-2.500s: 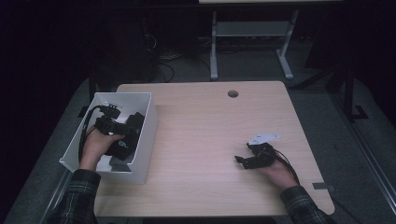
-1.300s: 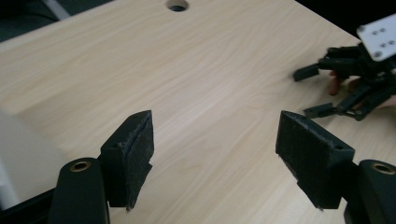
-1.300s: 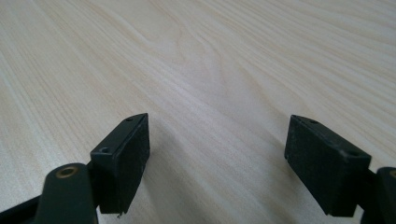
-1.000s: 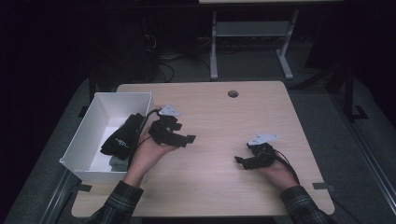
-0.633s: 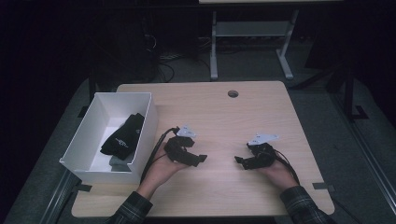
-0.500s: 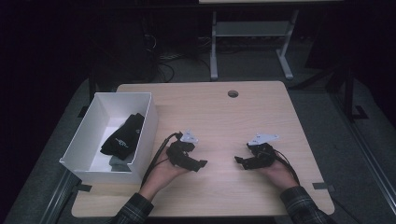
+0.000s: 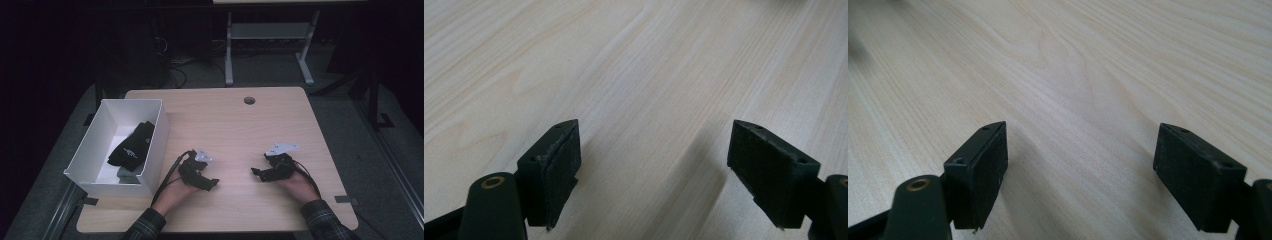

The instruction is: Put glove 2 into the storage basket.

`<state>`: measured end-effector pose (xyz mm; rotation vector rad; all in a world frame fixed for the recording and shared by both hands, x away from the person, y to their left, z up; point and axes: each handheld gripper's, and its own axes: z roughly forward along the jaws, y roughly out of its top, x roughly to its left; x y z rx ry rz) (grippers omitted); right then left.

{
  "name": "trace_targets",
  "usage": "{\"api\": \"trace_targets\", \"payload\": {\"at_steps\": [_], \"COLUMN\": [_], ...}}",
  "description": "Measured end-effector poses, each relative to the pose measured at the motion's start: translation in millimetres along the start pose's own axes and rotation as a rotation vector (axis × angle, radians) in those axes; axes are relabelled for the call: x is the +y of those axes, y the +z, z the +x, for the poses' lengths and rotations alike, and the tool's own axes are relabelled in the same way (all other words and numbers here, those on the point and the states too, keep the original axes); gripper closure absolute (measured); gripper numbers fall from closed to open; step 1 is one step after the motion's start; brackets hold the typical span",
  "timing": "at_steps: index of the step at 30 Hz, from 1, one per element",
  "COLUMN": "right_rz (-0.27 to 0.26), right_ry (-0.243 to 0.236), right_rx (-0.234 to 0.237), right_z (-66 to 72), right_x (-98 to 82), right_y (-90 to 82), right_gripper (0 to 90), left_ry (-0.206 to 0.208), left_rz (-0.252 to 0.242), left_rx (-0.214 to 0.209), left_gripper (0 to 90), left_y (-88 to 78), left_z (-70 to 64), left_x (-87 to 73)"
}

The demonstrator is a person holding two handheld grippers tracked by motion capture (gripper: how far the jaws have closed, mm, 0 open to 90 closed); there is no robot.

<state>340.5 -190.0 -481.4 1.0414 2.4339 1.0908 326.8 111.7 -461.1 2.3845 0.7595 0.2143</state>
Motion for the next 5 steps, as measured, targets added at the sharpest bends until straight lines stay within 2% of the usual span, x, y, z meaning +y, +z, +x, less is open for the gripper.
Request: {"api": "trace_targets", "payload": {"at_steps": [5], "right_rz": [0.001], "right_ry": [-0.002], "right_rx": [0.004], "right_z": [0.3], "right_x": [-0.1], "right_y": [0.0], "right_gripper": [21.2], "left_ry": [0.007], "left_rz": [0.006], "left_rx": [0.008], "left_gripper": [20.3], "left_y": [1.7], "left_z": [0.2], "left_x": [-0.7]}}
